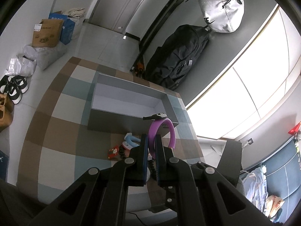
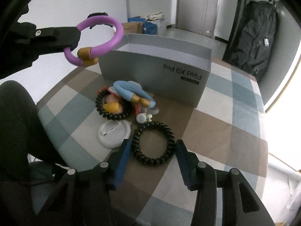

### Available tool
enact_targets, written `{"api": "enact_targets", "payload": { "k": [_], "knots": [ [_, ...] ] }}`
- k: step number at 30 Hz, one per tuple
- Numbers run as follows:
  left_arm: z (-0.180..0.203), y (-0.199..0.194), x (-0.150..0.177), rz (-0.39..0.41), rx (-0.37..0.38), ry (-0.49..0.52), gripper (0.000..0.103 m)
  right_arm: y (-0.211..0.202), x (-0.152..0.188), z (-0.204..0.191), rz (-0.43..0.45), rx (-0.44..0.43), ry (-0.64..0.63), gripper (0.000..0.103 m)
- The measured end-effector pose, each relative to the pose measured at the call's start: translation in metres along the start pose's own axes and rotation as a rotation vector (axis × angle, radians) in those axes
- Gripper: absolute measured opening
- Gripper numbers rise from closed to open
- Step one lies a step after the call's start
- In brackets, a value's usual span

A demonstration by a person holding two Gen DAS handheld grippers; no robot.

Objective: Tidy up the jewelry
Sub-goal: 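Close the right tool on the black beaded bracelet, then carry the purple bangle and black bracelet with both tools over the grey box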

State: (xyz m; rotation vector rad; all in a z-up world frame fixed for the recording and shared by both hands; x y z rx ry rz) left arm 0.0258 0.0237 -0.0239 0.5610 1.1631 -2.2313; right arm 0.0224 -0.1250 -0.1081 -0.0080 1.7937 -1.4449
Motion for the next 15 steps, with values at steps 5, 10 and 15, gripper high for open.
{"api": "enact_targets", "payload": {
  "k": [5,10,15],
  "knots": [
    [-0.001,0.000,-0.002,0.004,-0.003,-0.002,0.003,-0.007,0.000,0.003,0.004,-0.021,0.031,0.042],
    [0.001,-0.001,-0.002,0.006,-0.013,0.005,0.003,-0.021,0.001,0.013,0.030,-0.045,0.104,0.041],
    [0.003,-0.001,-0.006,0.021,-0.028,0.002,0.003,-0.039,-0.005,0.028,0.087,-0.067,0.179,0.040]
  ]
}}
Point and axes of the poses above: each gripper's, at about its wrist camera, not at the fingertips, and y roughly the way its jaws point, z to its right, x to its underside, the point moved 5 cm from there along y, roughly the way its jaws point, and after that the axes turned 1 degree about x, right-handed, at the moved point
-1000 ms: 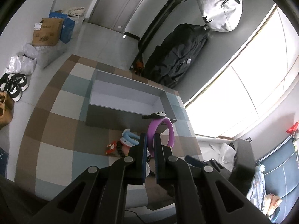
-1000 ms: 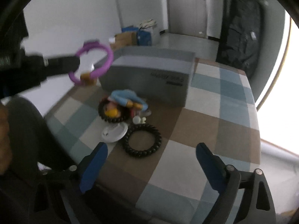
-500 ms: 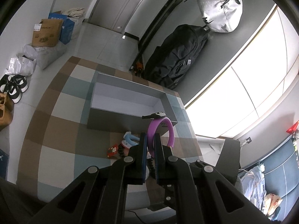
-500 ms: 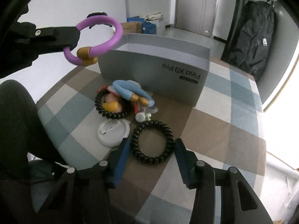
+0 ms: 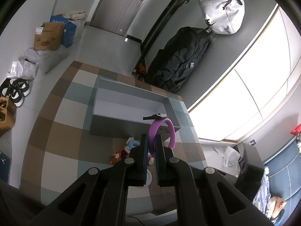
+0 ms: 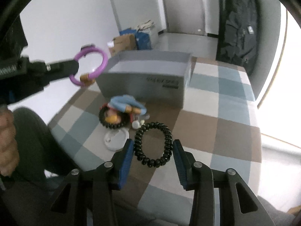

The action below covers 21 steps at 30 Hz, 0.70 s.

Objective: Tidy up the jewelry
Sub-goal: 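Carry the purple bangle and black bracelet with both tools over the grey box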

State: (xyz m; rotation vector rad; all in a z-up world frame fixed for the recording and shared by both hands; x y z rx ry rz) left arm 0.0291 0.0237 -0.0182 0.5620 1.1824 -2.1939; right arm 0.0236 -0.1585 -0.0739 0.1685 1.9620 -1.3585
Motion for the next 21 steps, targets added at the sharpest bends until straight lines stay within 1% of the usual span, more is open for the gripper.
{"api": "enact_targets", "payload": {
  "k": [5,10,14,16,21],
  "knots": [
    [0.002,0.001,-0.014,0.017,-0.004,0.004,0.003,-0.014,-0.028,0.003,0.077,-0.041,0.042,0.040],
    [0.001,0.002,-0.034,0.044,-0.007,-0.011,0.003,-0.024,-0.070,-0.001,0.155,-0.083,0.037,0.040],
    [0.003,0.009,-0.048,0.053,-0.012,-0.001,0.003,-0.015,-0.100,-0.005,0.171,-0.114,0.029,0.040],
    [0.004,0.017,-0.057,0.050,-0.020,0.005,0.003,-0.007,-0.111,-0.003,0.167,-0.105,0.030,0.040],
    [0.004,0.038,-0.069,0.038,-0.030,0.032,0.003,0.009,-0.123,0.006,0.150,-0.099,0.073,0.040]
  ]
}}
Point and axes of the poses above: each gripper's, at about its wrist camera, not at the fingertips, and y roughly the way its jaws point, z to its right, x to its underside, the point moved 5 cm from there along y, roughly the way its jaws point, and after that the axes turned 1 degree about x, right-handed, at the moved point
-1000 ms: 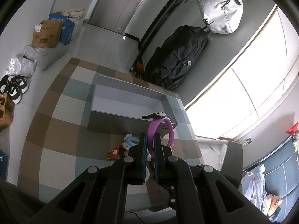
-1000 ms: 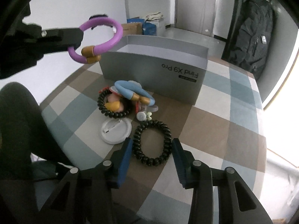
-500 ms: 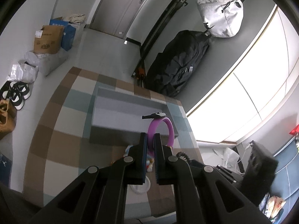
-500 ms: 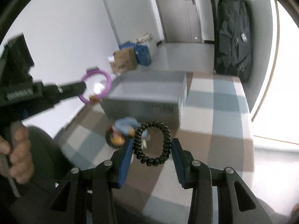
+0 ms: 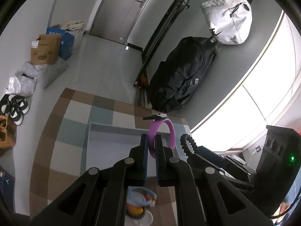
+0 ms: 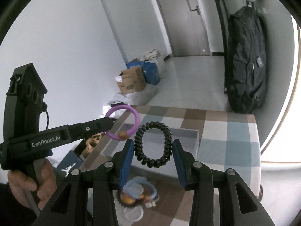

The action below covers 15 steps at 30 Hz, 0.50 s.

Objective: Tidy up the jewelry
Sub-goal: 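Carry the purple bangle and black bracelet with both tools over the grey box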

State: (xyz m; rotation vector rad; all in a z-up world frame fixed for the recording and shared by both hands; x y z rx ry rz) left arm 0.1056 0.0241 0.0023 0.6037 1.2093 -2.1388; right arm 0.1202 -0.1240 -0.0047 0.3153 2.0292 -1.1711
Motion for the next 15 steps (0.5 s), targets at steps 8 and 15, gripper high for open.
{"api": "enact_targets", "payload": {
  "k": [8,15],
  "knots": [
    [-0.012,0.036,0.003,-0.069,-0.003,0.016,0.003,0.035,-0.005,0.017,-0.046,0.007,0.026,0.040],
    [-0.024,0.050,0.004,-0.115,0.000,0.006,0.003,0.056,0.001,0.022,-0.088,0.009,0.031,0.040]
  ]
}}
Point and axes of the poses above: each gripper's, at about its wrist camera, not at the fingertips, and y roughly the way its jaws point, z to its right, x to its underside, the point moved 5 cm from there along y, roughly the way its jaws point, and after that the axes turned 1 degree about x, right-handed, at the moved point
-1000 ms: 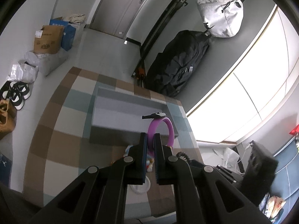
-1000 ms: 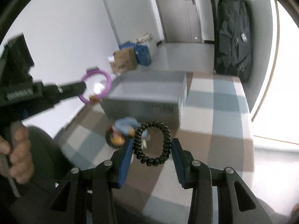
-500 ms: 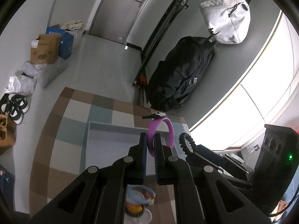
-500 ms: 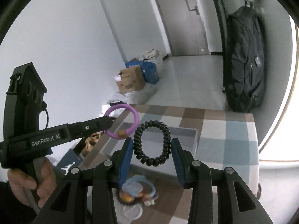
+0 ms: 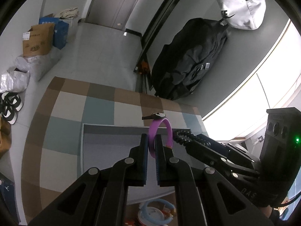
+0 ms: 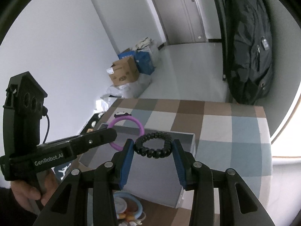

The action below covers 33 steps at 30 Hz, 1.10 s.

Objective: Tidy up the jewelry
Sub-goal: 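Carry the purple bangle and black bracelet with both tools over the grey box, then open both tools to drop the bangle and bracelet into the box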

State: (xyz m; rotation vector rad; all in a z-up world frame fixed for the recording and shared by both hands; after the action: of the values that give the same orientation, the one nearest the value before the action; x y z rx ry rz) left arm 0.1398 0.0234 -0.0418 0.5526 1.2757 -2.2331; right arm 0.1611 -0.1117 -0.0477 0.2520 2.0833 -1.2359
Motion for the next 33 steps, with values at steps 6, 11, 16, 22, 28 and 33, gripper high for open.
{"api": "enact_targets", "payload": {
  "k": [6,11,16,22,28,33],
  "knots": [
    [-0.008,0.011,0.001,-0.051,0.019,-0.042,0.003,0.011,0.002,0.002,-0.014,0.003,0.000,0.046],
    [-0.014,0.018,0.000,-0.107,0.074,-0.132,0.009,0.006,0.001,-0.001,0.020,0.014,-0.035,0.065],
    [-0.008,0.005,-0.003,-0.064,0.063,-0.134,0.049,-0.006,0.002,-0.002,0.057,0.001,-0.037,0.079],
    [-0.014,-0.008,-0.003,-0.031,0.014,-0.136,0.064,-0.012,0.005,-0.002,0.073,0.010,-0.032,0.086],
    [-0.021,-0.011,0.000,-0.034,-0.052,-0.145,0.065,-0.022,0.006,-0.002,0.088,0.013,-0.013,0.092],
    [-0.017,-0.021,0.002,0.002,-0.107,-0.103,0.065,-0.038,0.009,-0.009,0.124,0.009,-0.013,0.101]
  ]
}}
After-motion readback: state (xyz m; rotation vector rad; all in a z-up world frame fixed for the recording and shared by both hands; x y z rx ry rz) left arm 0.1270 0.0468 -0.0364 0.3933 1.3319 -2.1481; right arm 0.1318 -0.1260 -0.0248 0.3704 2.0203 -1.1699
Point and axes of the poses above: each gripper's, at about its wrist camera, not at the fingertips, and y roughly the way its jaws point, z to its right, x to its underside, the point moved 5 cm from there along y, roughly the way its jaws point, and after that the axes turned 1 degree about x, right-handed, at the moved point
